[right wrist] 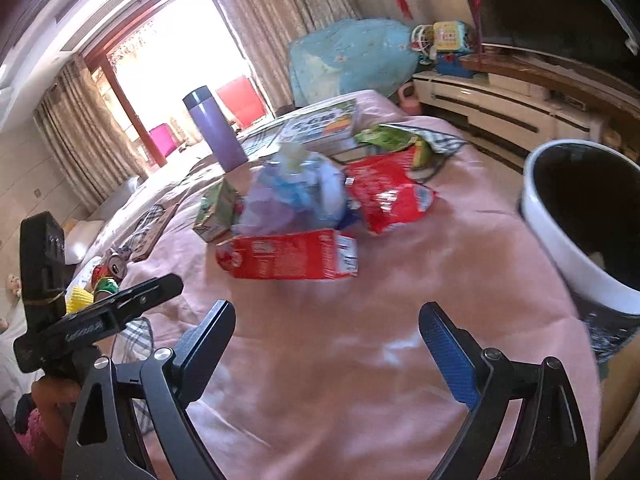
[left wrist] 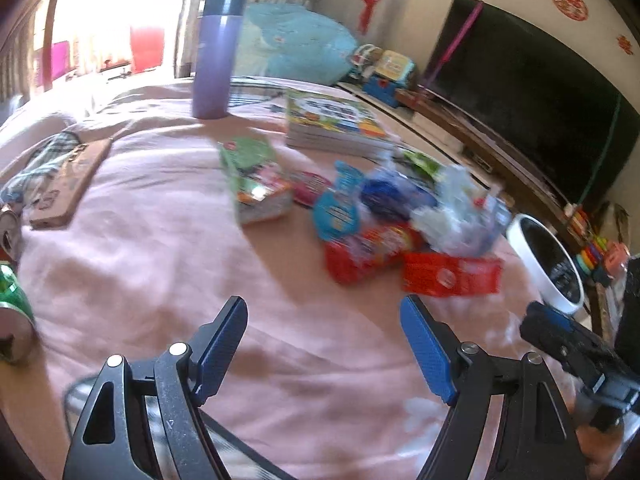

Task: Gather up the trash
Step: 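Grasp the green milk carton with the left tool while the right grasps the red box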

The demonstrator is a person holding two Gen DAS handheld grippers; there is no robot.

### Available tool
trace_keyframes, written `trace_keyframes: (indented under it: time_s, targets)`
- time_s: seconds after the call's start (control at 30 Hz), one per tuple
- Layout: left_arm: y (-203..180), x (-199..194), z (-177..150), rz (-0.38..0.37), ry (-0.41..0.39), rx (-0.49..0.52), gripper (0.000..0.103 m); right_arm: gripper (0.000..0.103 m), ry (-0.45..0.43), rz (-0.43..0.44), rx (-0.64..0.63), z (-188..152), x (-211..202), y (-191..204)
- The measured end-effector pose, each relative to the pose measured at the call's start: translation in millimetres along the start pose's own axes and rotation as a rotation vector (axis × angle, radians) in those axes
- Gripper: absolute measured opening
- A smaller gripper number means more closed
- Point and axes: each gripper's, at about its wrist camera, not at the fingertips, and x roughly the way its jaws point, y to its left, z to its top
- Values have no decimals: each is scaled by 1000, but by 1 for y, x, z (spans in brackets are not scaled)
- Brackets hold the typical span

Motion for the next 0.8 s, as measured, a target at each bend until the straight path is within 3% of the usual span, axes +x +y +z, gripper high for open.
trace_keyframes:
  time_s: [0.17,0.4,0.57,0.6,0.67,0.8]
  targets:
    - [20,16,28,31,11,-19,79,94,12,2,-19,5,17,21]
    - [32,56,66,45,33,-44,80,95,38,-62,-34,14,45,37]
    - [32,96,85,95,55,-22,78,95,38,-114,-28,19,57,35]
    - [31,101,86,103,55,-18,74,95,34,-121,-28,19,57,34]
    - [33,111,86,94,72,-15,52,94,30,-124,-27,19,57,32]
    - [33,110,79,93,63,-2,51,89,21,-117,-40,18,52,32]
